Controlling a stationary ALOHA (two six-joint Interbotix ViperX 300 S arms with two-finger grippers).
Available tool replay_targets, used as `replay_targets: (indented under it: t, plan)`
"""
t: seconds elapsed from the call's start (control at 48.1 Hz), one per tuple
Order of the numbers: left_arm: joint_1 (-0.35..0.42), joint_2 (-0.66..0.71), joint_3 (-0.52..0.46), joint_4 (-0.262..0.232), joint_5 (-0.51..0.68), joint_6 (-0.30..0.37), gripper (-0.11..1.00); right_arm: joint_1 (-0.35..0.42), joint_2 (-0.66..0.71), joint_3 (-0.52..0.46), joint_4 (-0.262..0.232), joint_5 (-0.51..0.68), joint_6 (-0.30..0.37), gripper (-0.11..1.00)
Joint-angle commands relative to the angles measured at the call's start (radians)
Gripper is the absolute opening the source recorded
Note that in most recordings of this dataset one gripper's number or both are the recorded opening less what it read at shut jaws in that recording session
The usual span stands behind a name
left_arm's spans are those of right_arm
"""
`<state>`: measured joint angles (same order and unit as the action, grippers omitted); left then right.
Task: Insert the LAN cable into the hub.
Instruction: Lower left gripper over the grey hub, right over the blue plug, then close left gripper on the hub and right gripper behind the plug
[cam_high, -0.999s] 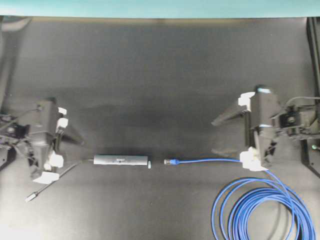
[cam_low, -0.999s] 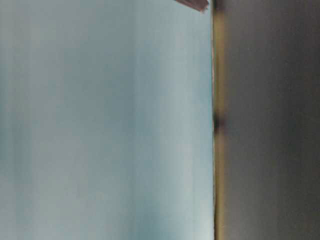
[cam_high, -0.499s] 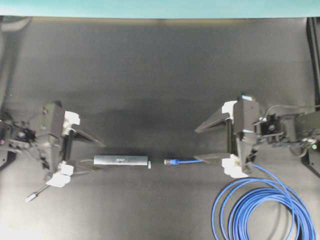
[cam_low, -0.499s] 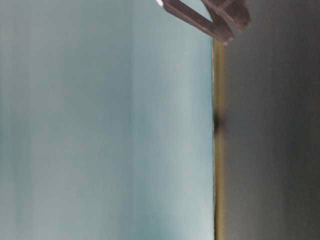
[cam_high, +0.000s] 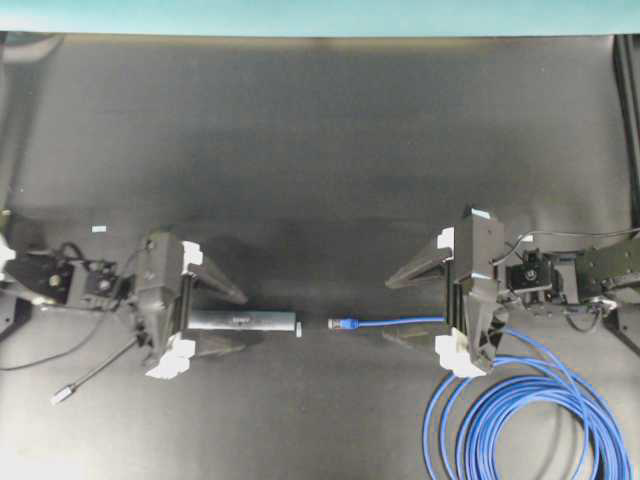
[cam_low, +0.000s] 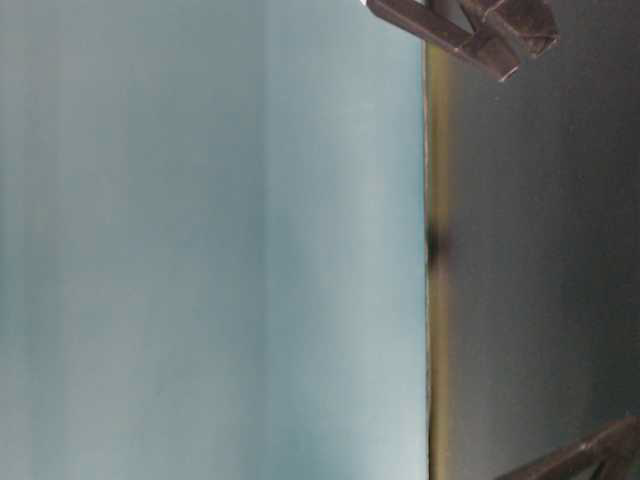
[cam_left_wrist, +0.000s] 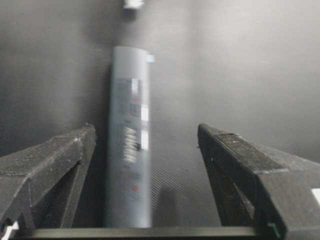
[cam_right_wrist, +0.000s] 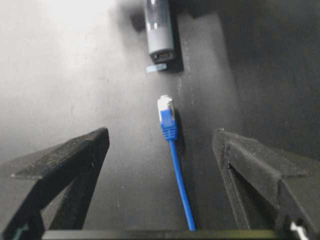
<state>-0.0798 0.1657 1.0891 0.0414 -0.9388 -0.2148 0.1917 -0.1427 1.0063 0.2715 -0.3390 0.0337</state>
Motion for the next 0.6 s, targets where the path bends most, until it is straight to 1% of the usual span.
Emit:
replay_targets:
  t: [0.0, 0.27, 0.374, 0.437, 0.478, 0.541, 0.582]
  plan:
    - [0.003, 0.015, -0.020, 0.003, -0.021, 0.002, 0.79, 0.006, -0.002, -0.011, 0.006, -0.006, 0.005, 0.81]
    - [-0.015, 0.106, -0.080, 0.003, -0.026, 0.002, 0.78, 0.006, -0.002, -0.011, 0.014, -0.005, 0.006, 0.81]
    - [-0.028, 0.141, -0.097, 0.003, -0.028, 0.002, 0.74, 0.008, -0.002, -0.012, 0.018, -0.003, 0.006, 0.81]
    - [-0.031, 0.150, -0.098, 0.003, -0.028, 0.002, 0.67, 0.009, -0.002, -0.012, 0.018, -0.003, 0.006, 0.81]
    - [-0.034, 0.153, -0.095, 0.003, -0.031, 0.005, 0.59, 0.009, -0.002, -0.012, 0.018, -0.003, 0.006, 0.81]
    - [-0.035, 0.152, -0.086, 0.003, -0.044, 0.011, 0.44, 0.009, -0.002, -0.011, 0.020, -0.005, 0.006, 0.81]
    - [-0.038, 0.150, -0.083, 0.003, -0.049, 0.020, 0.31, 0.009, -0.002, -0.011, 0.020, -0.005, 0.005, 0.81]
